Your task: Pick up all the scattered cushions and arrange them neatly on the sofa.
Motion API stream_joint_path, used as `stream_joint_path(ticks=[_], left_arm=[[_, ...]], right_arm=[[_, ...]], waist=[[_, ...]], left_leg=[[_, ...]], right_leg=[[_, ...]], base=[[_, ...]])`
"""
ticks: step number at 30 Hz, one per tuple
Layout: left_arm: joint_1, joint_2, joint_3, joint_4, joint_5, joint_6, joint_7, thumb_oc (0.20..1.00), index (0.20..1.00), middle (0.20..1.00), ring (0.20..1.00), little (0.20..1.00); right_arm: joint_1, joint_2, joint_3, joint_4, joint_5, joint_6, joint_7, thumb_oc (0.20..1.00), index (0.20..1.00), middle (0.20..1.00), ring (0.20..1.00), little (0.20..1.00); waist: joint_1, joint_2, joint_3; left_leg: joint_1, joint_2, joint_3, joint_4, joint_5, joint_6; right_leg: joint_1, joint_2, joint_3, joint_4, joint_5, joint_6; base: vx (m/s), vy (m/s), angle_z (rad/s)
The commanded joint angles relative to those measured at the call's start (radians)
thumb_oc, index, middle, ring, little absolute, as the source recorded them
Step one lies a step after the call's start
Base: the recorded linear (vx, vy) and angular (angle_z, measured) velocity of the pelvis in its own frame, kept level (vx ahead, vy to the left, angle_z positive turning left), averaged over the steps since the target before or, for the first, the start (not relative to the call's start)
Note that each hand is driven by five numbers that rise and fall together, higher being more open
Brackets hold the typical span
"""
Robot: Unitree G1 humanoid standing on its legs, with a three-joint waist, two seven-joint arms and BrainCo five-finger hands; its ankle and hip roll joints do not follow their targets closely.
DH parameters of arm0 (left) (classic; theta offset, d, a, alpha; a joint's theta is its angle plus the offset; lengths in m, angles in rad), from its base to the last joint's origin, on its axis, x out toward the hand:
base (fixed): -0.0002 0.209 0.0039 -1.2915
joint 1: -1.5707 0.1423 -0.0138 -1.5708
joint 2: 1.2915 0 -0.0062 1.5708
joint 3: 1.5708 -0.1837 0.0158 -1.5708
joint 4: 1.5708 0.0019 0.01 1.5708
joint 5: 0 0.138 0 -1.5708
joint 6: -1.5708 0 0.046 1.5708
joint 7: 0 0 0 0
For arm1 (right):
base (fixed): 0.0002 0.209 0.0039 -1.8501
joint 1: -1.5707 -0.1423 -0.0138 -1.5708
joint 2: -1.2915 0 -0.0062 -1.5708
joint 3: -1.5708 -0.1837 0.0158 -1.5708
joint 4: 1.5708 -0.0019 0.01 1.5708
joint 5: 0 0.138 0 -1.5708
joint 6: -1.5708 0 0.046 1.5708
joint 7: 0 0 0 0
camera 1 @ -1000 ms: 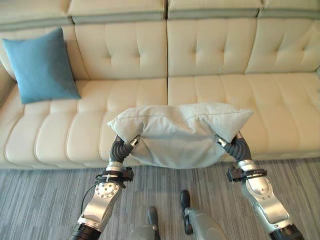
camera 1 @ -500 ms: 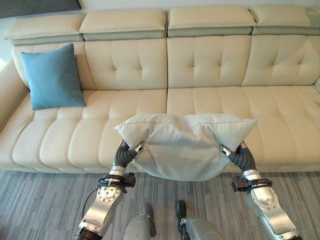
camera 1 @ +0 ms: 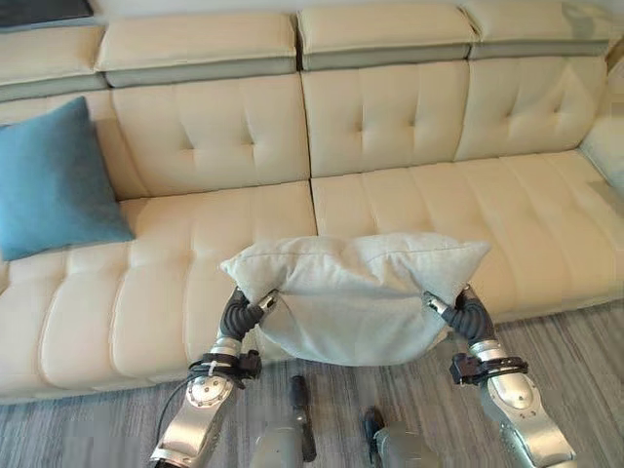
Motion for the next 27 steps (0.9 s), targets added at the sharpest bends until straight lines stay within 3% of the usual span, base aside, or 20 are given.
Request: stream_joint_path(ticks=[1, 4, 6, 8, 9, 11, 12, 17, 23, 27], left_arm=[[-0.035, 0.047, 0.066, -0.106, 0.027, -0.093, 0.016, 0.200, 0.200, 0.200, 0.200, 0.200], [-0.044, 0.057, 0.074, -0.107, 0.037, -0.103, 0.006, 0.200, 0.200, 0.200, 0.200, 0.200], [-0.045, 0.057, 0.074, -0.107, 0.037, -0.103, 0.006, 0.200, 0.200, 0.200, 0.200, 0.200], [-0.059, 0.048, 0.074, -0.091, 0.046, -0.104, 0.005, 0.200, 0.200, 0.200, 0.200, 0.200], [-0.056, 0.039, 0.075, -0.093, 0.051, -0.102, -0.008, 0.200, 0.200, 0.200, 0.200, 0.200], [-0.055, 0.038, 0.075, -0.093, 0.051, -0.102, -0.008, 0.200, 0.200, 0.200, 0.200, 0.200], [-0.056, 0.029, 0.072, -0.091, 0.048, -0.110, -0.019, 0.200, 0.200, 0.200, 0.200, 0.200], [-0.055, 0.026, 0.075, -0.089, 0.040, -0.111, -0.021, 0.200, 0.200, 0.200, 0.200, 0.200], [-0.168, 0.025, 0.058, -0.052, 0.032, -0.136, 0.044, 0.200, 0.200, 0.200, 0.200, 0.200], [-0.393, 0.028, -0.007, 0.049, 0.014, -0.166, 0.154, 0.200, 0.200, 0.200, 0.200, 0.200]], right_arm=[[-0.124, 0.023, -0.010, -0.094, 0.014, -0.113, 0.010, 0.200, 0.200, 0.200, 0.200, 0.200], [-0.159, 0.012, -0.006, -0.099, 0.037, -0.114, 0.028, 0.200, 0.200, 0.200, 0.200, 0.200], [-0.160, 0.011, -0.006, -0.099, 0.038, -0.114, 0.028, 0.200, 0.200, 0.200, 0.200, 0.200], [-0.180, 0.009, 0.003, -0.092, 0.042, -0.115, 0.031, 0.200, 0.200, 0.200, 0.200, 0.200], [-0.164, 0.012, -0.011, -0.095, 0.035, -0.113, 0.036, 0.200, 0.200, 0.200, 0.200, 0.200], [-0.164, 0.012, -0.011, -0.095, 0.035, -0.113, 0.036, 0.200, 0.200, 0.200, 0.200, 0.200], [-0.152, 0.014, -0.017, -0.099, 0.046, -0.119, 0.044, 0.200, 0.200, 0.200, 0.200, 0.200], [-0.176, -0.015, -0.005, -0.090, 0.052, -0.118, 0.054, 0.200, 0.200, 0.200, 0.200, 0.200], [-0.353, -0.007, 0.054, -0.047, 0.096, -0.142, 0.023, 0.200, 0.200, 0.200, 0.200, 0.200], [-0.615, 0.052, 0.149, 0.083, 0.107, -0.164, -0.065, 0.200, 0.200, 0.200, 0.200, 0.200]], waist=[[0.012, -0.002, -0.022], [-0.008, 0.028, -0.004], [-0.012, 0.029, -0.001], [-0.029, 0.026, 0.019], [-0.038, 0.021, 0.025], [-0.038, 0.021, 0.026], [-0.035, 0.011, 0.024], [-0.027, 0.025, 0.007], [-0.014, 0.050, 0.016], [0.007, 0.067, 0.024]], left_leg=[[-0.057, 0.018, -0.079, 0.018, 0.013, -0.076], [0.029, 0.016, -0.100, -0.030, -0.014, -0.079], [0.032, 0.016, -0.104, -0.031, -0.016, -0.080], [0.072, -0.002, -0.122, -0.036, -0.042, -0.087], [0.081, -0.008, -0.142, -0.016, -0.054, -0.090], [0.080, -0.008, -0.142, -0.014, -0.056, -0.090], [0.081, -0.014, -0.146, 0.005, -0.072, -0.095], [0.078, 0.002, -0.167, 0.018, -0.078, -0.110], [0.039, 0.010, -0.182, 0.003, -0.059, -0.121], [-0.020, 0.018, -0.183, -0.035, -0.018, -0.135]], right_leg=[[0.142, 0.038, -0.043, -0.143, 0.170, 0.023], [0.030, 0.050, -0.119, -0.298, 0.112, -0.004], [0.036, 0.049, -0.123, -0.301, 0.110, -0.003], [-0.004, 0.034, -0.138, -0.460, 0.176, 0.016], [-0.004, 0.046, -0.098, -0.454, 0.193, 0.023], [-0.005, 0.046, -0.097, -0.451, 0.191, 0.023], [0.031, 0.041, -0.103, -0.484, 0.195, 0.011], [0.063, 0.050, -0.141, -0.510, 0.193, -0.014], [0.023, 0.058, -0.158, -0.504, 0.185, -0.031], [-0.051, 0.057, -0.159, -0.504, 0.198, -0.033]], base=[[0.16, 0.126, -0.33], [0.18, 0.073, -0.15], [0.09, -0.006, 0.04], [0.19, -0.098, 0.15], [0.15, -0.096, 0.33], [0.08, -0.085, 0.59], [0.08, -0.164, 0.74], [0.08, -0.177, 0.26], [-0.03, -0.073, 0.05], [-0.07, -0.037, 0.02]])
